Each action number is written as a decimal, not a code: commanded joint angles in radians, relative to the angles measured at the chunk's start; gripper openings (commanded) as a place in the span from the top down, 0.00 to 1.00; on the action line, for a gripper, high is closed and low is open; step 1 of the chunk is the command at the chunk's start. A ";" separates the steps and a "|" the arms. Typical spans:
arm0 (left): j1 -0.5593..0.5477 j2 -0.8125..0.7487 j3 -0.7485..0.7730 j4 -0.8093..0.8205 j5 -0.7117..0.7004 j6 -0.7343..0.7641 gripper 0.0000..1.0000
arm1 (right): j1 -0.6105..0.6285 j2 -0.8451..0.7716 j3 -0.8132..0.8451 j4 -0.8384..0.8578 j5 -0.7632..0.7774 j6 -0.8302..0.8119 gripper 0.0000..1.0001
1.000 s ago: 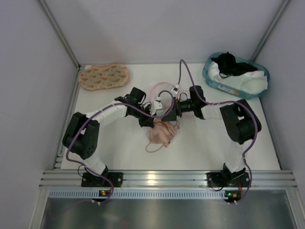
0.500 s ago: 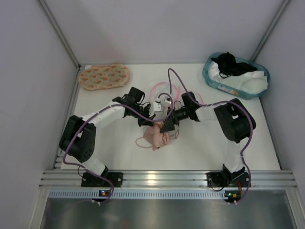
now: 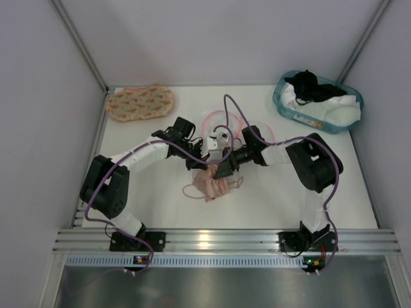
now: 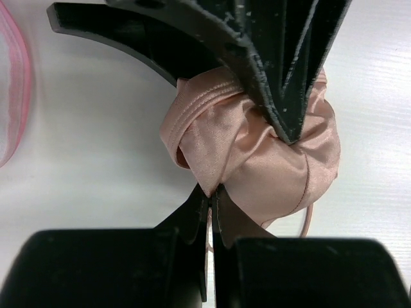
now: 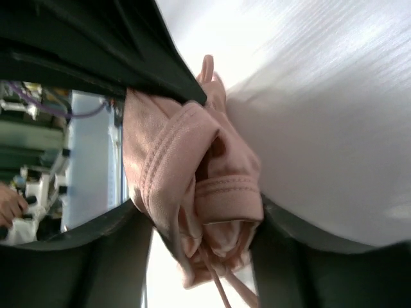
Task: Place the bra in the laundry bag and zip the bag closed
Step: Pick up the bra from the center of the board.
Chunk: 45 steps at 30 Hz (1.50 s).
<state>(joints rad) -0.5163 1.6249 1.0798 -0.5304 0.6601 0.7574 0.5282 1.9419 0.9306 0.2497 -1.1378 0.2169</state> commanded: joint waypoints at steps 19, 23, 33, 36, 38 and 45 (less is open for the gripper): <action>0.030 -0.102 0.224 0.038 -0.149 -0.441 0.02 | -0.089 -0.236 0.025 -0.023 -0.099 0.078 1.00; 0.113 -0.117 0.285 0.136 -0.195 -0.628 0.02 | -0.105 -0.279 0.034 -0.041 -0.102 0.087 1.00; 0.289 0.142 0.641 0.170 -0.120 -0.767 0.15 | -0.240 -0.377 0.099 0.172 -0.088 0.381 1.00; 0.288 0.225 0.690 0.167 -0.128 -0.742 0.23 | -0.290 -0.393 0.128 0.181 -0.073 0.427 1.00; 0.279 0.283 0.704 0.167 -0.126 -0.733 0.28 | -0.313 -0.399 0.137 0.218 -0.059 0.458 1.00; 0.239 0.446 0.773 0.158 -0.169 -0.786 0.43 | -0.393 -0.362 0.128 0.598 0.036 0.792 1.00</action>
<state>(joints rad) -0.2630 2.0491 1.7947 -0.3801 0.4973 0.0093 0.1604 1.5852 1.0225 0.5762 -1.1549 0.8185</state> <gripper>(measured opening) 0.576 0.049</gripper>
